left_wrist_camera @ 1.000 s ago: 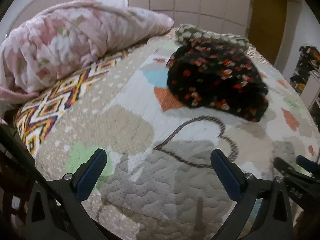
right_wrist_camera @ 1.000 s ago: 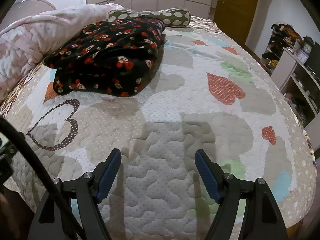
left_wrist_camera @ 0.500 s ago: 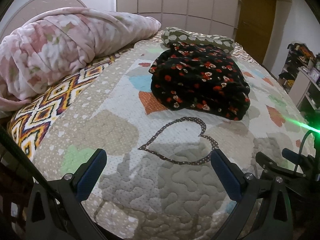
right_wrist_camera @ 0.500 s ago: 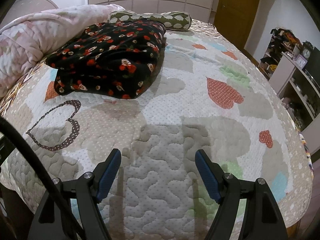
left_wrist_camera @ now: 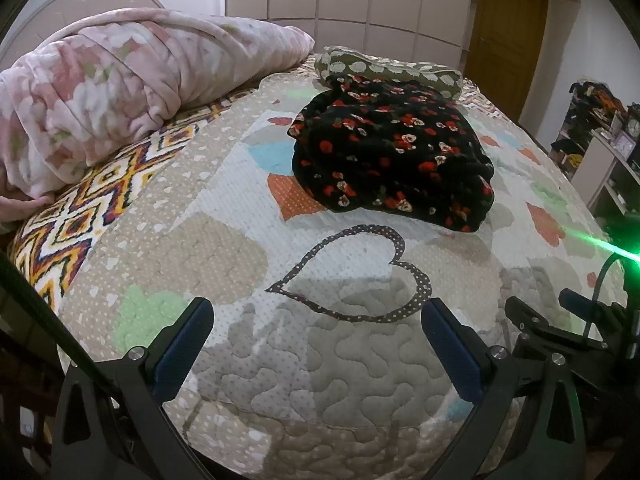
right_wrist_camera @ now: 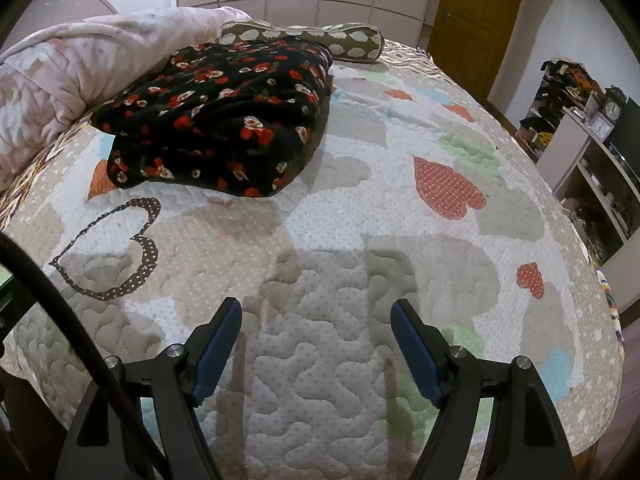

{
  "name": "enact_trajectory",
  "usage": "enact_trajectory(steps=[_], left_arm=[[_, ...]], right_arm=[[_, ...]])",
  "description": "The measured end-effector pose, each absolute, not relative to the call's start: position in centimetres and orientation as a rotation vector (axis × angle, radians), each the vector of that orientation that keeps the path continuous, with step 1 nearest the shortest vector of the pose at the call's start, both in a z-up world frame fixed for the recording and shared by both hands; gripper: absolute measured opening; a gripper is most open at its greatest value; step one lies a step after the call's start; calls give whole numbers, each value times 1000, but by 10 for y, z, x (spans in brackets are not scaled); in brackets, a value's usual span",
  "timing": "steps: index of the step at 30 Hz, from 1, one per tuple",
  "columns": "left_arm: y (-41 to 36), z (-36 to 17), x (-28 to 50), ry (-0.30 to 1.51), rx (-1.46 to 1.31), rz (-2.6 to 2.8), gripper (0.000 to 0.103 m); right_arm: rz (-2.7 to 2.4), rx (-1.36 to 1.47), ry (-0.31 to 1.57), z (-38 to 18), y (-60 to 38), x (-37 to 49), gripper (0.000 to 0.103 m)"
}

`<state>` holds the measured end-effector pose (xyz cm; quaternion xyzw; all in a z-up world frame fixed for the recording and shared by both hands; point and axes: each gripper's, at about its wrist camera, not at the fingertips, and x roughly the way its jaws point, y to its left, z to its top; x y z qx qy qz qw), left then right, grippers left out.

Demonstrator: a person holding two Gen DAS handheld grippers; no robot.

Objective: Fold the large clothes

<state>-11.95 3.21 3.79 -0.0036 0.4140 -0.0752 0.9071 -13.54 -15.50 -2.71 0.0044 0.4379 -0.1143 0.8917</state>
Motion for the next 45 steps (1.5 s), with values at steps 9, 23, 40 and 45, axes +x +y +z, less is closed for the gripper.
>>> enact_trajectory(steps=[9,23,40,45], left_arm=[[32,35,-119,866,-9,-160,103],[34,30,-119,883,-15,-165,103],[36,25,-116,906,-26,-164,103],[36,25,-116,907,-26,-164,103]], right_arm=[[-243,-6,914,-30,-154,-134,81],[-253,-16,922,-32,-154,-133,82],[-257,-29,926,-35,-152,-134,82],[-258,-29,926,-35,-151,-134,82]])
